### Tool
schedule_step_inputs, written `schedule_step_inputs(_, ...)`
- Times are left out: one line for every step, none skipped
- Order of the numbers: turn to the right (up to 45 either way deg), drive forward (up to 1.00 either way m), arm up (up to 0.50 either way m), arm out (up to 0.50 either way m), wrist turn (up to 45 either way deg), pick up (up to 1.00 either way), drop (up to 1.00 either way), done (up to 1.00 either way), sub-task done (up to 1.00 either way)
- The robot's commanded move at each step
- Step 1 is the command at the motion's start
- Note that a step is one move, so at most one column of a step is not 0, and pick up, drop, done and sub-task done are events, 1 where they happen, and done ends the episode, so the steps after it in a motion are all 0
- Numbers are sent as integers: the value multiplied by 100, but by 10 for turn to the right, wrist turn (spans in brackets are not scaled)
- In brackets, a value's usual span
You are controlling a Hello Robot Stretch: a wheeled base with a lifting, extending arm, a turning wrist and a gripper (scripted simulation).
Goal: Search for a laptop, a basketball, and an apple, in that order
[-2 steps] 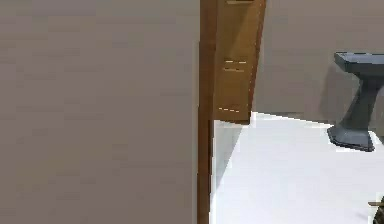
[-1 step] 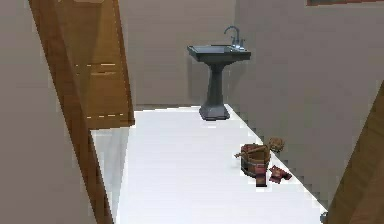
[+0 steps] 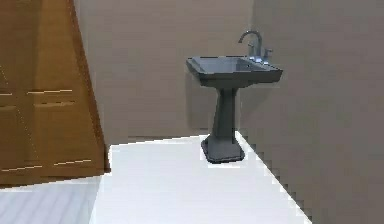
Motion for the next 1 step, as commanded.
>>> schedule_step_inputs(210, 0, 0, 0, 0, 0, 0, 0, 0)
